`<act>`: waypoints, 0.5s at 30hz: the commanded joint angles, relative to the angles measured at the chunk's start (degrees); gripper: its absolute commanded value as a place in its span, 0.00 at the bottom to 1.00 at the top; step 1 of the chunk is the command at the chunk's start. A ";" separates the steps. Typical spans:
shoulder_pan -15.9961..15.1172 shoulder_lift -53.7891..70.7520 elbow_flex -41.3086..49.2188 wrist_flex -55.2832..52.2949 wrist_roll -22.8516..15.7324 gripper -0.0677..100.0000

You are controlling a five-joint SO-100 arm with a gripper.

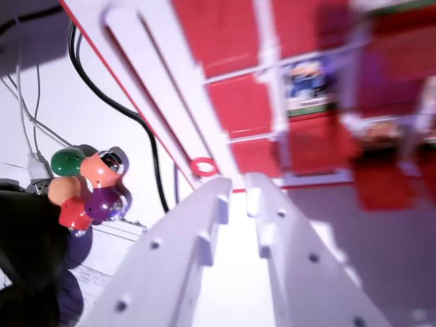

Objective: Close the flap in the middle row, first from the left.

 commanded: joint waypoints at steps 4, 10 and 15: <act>1.32 23.91 11.60 -2.72 -5.54 0.02; 2.72 38.06 27.69 -8.00 -11.34 0.02; 3.87 48.16 37.62 -9.84 -15.38 0.02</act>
